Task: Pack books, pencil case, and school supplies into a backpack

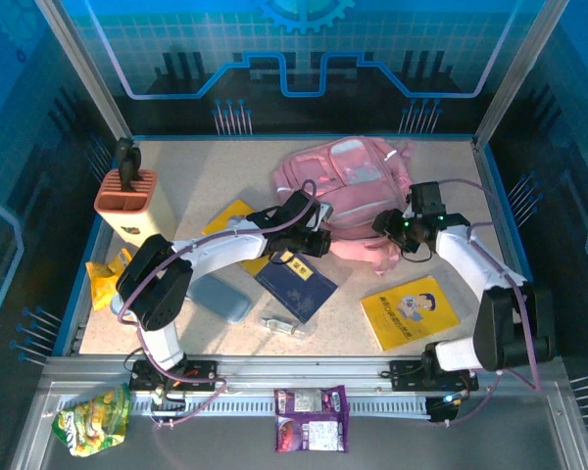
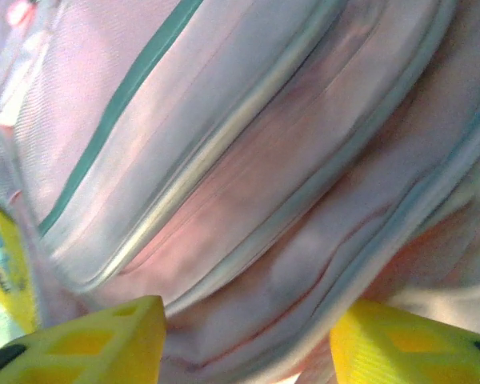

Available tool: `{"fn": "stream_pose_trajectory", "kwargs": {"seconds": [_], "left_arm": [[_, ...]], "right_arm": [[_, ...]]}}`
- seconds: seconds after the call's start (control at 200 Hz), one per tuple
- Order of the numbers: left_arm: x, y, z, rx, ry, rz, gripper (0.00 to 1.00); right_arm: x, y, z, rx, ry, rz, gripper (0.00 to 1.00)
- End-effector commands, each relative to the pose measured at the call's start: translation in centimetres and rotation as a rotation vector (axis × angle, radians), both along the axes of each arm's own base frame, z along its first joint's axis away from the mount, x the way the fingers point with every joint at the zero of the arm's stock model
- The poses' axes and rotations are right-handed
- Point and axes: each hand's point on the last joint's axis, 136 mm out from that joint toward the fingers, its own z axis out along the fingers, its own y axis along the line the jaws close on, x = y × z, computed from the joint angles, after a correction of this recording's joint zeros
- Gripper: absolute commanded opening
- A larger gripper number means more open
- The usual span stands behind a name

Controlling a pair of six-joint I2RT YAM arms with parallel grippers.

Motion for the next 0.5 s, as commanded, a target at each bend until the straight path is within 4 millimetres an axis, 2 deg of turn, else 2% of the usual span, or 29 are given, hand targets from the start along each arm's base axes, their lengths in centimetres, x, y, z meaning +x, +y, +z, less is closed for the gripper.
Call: {"fn": "stream_pose_trajectory", "kwargs": {"seconds": [0.0,0.1,0.195,0.395,0.495], "left_arm": [[0.5,-0.8,1.7,-0.071,-0.029,0.005,0.0],[0.7,-0.9,2.1,-0.079,-0.039,0.012,0.0],[0.9,-0.9,2.3,-0.079,-0.053,0.019,0.0],[0.7,-1.1,2.7,-0.093,-0.061,0.015,0.0],[0.7,-1.2,2.7,-0.09,-0.058,0.011,0.0]], "right_arm": [[-2.8,1.3,-0.1,0.021,0.036,0.002,0.68],[-3.8,2.7,-0.5,0.057,0.048,-0.01,0.74],[-3.8,3.3,-1.2,0.065,0.061,-0.039,0.75],[-2.2,4.4,-1.5,0.074,0.072,-0.073,0.74],[-2.2,4.4,-1.9,-0.01,0.081,-0.058,0.72]]}}
